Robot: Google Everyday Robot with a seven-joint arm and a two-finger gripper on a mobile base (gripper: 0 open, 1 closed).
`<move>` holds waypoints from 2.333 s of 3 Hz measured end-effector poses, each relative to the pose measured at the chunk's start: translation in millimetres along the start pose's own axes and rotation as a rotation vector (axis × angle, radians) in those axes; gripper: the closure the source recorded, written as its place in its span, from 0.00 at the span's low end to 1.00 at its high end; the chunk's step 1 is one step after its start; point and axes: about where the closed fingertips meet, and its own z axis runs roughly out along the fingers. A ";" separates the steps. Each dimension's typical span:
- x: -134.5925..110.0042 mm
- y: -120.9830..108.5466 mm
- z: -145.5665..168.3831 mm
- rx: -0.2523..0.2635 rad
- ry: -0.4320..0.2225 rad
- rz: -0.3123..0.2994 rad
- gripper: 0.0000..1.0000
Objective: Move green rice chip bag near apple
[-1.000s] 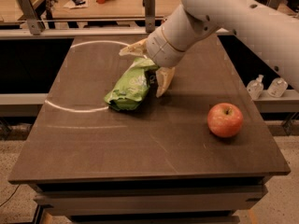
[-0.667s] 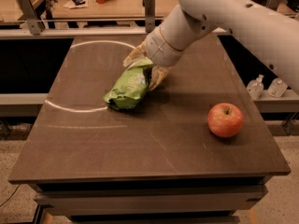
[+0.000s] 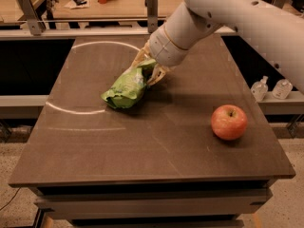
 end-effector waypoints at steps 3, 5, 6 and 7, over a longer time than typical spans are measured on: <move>24.3 32.2 -75.7 0.004 0.122 0.059 1.00; 32.0 100.4 -109.0 -0.085 0.176 0.175 1.00; 34.9 124.8 -123.1 -0.099 0.206 0.232 1.00; 34.3 125.0 -123.2 -0.100 0.207 0.232 0.86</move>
Offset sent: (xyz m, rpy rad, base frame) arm -0.0030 -0.0806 0.0582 -0.0235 -0.0838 -0.1308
